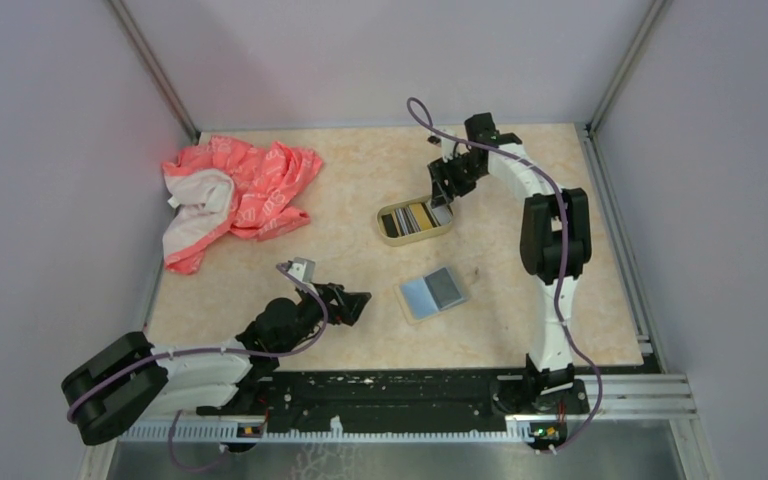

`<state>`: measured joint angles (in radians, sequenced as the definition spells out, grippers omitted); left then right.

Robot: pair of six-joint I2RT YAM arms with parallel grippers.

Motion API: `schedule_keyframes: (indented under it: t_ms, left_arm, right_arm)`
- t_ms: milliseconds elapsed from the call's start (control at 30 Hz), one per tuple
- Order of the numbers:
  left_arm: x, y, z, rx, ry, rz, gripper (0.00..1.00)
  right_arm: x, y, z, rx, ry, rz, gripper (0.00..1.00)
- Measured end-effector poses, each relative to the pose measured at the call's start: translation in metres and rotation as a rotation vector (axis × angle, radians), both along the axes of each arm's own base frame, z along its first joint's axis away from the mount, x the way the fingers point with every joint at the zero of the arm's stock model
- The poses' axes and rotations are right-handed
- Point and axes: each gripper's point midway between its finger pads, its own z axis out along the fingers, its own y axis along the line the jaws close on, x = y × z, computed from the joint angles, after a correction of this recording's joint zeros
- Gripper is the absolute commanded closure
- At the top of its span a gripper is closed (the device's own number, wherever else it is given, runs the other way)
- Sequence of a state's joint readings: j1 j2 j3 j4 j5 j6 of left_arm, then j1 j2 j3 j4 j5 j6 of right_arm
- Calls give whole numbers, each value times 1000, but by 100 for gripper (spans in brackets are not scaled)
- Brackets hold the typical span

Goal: Put the credit cards into the card holder
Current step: Pick up the credit card from the storage box.

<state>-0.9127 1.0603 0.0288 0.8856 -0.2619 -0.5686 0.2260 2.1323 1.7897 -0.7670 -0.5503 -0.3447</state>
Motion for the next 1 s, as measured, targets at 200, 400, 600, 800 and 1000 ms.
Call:
schedule_keyframes:
  t_ms: [200, 400, 600, 800, 1000]
  left_arm:
    - [-1, 0, 0, -12, 8, 2, 2]
    - [-1, 0, 0, -16, 12, 4, 2]
    - [-1, 0, -2, -20, 20, 5, 2]
    - [-1, -1, -2, -26, 26, 5, 2]
    - [-1, -1, -1, -32, 24, 6, 2]
  right_arm:
    - [1, -3, -1, -11, 1, -12, 45]
    - [-1, 0, -11, 1, 31, -5, 46]
    - [-6, 8, -24, 38, 88, 10, 49]
    - [-5, 8, -25, 39, 114, -6, 50]
    - [-3, 8, -26, 36, 127, -21, 52]
